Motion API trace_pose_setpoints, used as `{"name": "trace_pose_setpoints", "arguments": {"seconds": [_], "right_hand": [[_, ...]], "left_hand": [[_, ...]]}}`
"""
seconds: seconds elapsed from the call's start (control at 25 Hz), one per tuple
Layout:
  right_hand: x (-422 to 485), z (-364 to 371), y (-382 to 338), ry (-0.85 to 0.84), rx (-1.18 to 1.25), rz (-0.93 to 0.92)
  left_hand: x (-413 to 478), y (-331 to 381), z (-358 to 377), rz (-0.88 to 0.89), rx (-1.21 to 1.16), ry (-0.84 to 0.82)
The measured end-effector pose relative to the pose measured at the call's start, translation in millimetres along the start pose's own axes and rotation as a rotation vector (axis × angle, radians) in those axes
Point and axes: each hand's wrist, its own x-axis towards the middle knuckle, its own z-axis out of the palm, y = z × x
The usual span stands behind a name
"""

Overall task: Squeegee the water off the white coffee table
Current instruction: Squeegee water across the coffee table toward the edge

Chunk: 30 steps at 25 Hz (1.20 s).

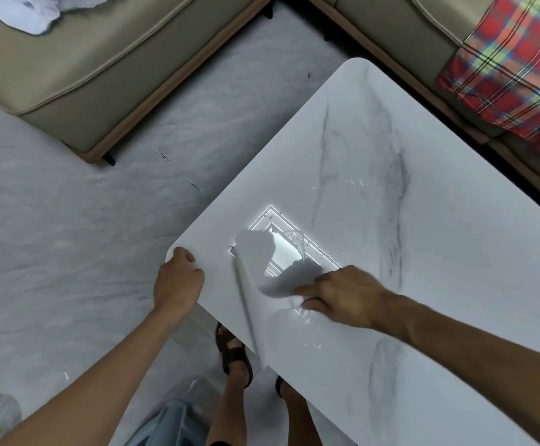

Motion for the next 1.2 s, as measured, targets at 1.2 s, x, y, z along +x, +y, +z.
{"name": "trace_pose_setpoints", "arguments": {"seconds": [1.2], "right_hand": [[93, -74, 98, 0.443, 0.416, 0.535]], "left_hand": [[22, 89, 38, 0.187, 0.292, -0.316]]}}
